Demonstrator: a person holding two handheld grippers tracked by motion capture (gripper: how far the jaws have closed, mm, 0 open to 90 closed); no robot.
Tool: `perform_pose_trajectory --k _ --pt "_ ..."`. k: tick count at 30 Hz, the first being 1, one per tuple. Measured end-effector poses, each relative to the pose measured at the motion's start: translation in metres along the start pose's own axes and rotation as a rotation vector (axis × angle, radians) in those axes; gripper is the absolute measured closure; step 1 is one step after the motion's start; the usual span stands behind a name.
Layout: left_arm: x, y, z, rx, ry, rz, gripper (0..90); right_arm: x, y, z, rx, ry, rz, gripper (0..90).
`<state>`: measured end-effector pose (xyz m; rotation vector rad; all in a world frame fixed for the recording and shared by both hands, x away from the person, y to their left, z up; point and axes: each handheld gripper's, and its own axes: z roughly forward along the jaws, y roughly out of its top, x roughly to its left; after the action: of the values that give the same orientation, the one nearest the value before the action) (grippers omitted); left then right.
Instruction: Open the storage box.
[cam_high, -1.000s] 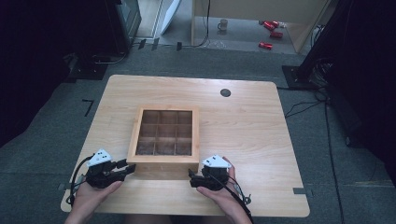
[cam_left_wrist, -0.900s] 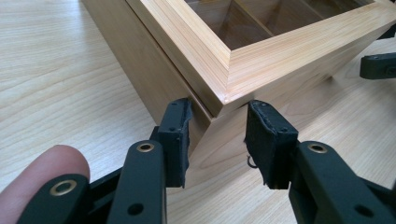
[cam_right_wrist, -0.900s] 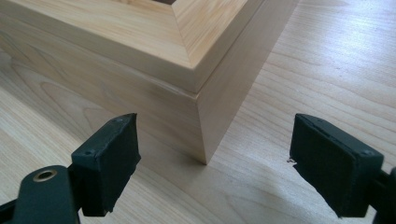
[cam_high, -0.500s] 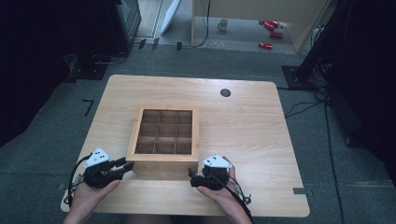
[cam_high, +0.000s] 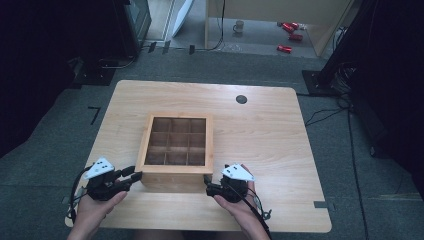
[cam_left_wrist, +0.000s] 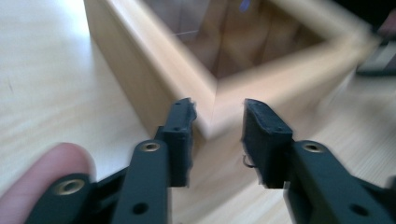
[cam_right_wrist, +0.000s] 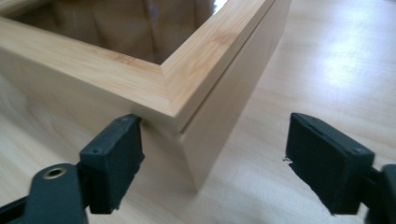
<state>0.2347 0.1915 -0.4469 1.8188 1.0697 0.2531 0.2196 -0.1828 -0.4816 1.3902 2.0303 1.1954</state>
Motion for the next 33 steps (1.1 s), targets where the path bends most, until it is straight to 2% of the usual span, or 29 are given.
perform_pose_trajectory --k 1,2,4,7,10,13,16,19,22,24,29,33 --pt "0.003 0.002 -0.005 -0.032 -0.020 -0.032 65.0 0.001 -0.002 0.002 -0.003 0.007 0.001 18.5" --pt "0.005 0.004 -0.008 -0.050 -0.015 -0.038 65.0 0.001 -0.002 0.002 -0.003 0.007 0.001 18.5" --pt "0.007 0.004 -0.012 -0.048 0.015 -0.024 64.8 0.003 -0.002 0.002 -0.005 0.005 -0.005 18.5" --pt "0.011 0.000 -0.009 0.026 -0.005 -0.001 59.9 0.004 -0.002 0.003 -0.008 0.002 -0.009 18.5" --pt "0.008 -0.005 0.002 0.105 0.023 0.046 56.5 0.004 -0.002 0.003 -0.006 0.007 -0.002 18.4" --pt "0.003 -0.009 0.014 0.161 0.034 0.068 55.8 0.003 -0.002 0.003 -0.004 0.011 0.002 18.5" --pt "-0.001 -0.011 0.025 0.198 0.062 0.059 55.9 0.003 -0.002 0.003 -0.003 0.016 0.006 18.5" --pt "-0.001 -0.011 0.026 0.200 0.061 0.049 55.4 0.002 -0.002 0.003 -0.003 0.014 0.006 18.5" --pt "0.001 -0.010 0.022 0.177 0.039 0.023 55.6 0.002 -0.002 0.003 -0.004 0.013 0.004 18.5" --pt "0.001 -0.009 0.021 0.170 0.039 0.014 57.6 0.002 -0.002 0.003 -0.005 0.014 0.005 18.5" --pt "0.000 -0.008 0.020 0.163 0.047 0.021 57.7 0.002 -0.003 0.003 -0.004 0.018 0.004 18.5" --pt "0.000 -0.006 0.016 0.119 0.038 0.018 58.4 0.002 -0.005 0.006 0.012 0.013 -0.009 18.5"
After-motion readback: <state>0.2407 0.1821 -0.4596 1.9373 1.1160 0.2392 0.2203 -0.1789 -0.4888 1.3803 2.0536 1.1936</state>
